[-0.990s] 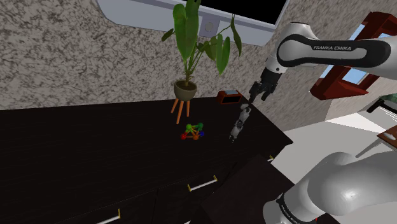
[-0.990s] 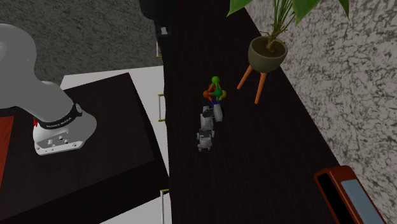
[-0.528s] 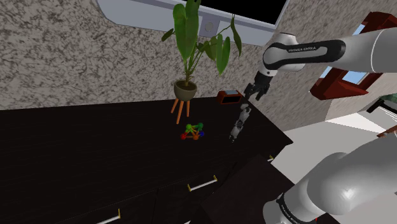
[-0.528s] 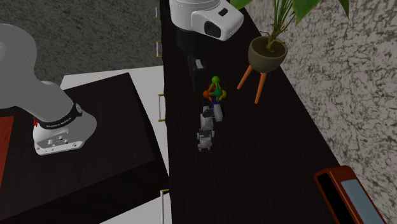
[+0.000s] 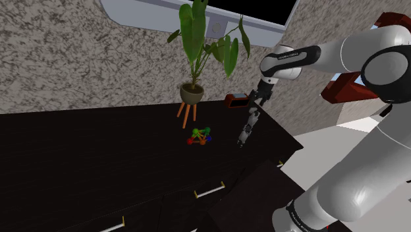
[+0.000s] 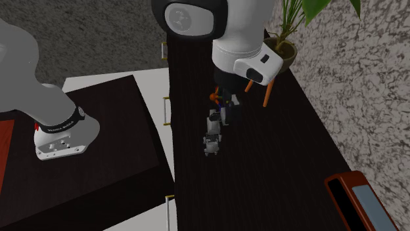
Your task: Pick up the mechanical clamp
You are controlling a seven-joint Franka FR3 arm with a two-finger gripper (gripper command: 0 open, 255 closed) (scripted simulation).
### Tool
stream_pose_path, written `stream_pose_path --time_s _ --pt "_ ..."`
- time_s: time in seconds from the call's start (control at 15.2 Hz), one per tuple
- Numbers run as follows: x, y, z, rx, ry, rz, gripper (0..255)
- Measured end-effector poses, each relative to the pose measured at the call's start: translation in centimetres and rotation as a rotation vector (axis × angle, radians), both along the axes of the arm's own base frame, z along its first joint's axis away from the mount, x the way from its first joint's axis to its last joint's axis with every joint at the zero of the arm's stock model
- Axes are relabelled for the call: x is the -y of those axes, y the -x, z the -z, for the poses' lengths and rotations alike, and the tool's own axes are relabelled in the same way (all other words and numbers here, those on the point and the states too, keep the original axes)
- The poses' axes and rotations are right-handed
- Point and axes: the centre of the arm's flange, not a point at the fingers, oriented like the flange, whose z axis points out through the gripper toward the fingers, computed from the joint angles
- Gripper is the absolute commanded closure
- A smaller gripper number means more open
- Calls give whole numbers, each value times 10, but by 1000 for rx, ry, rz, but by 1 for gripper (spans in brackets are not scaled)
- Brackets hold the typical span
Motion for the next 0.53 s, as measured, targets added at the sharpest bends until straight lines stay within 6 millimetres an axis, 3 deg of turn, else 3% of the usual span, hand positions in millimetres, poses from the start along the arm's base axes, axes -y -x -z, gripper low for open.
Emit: stream_pose_path --time_s 0.46,0.53 --pt "4 -3 36 0 0 1 0" --pt "4 -3 37 0 0 1 255"
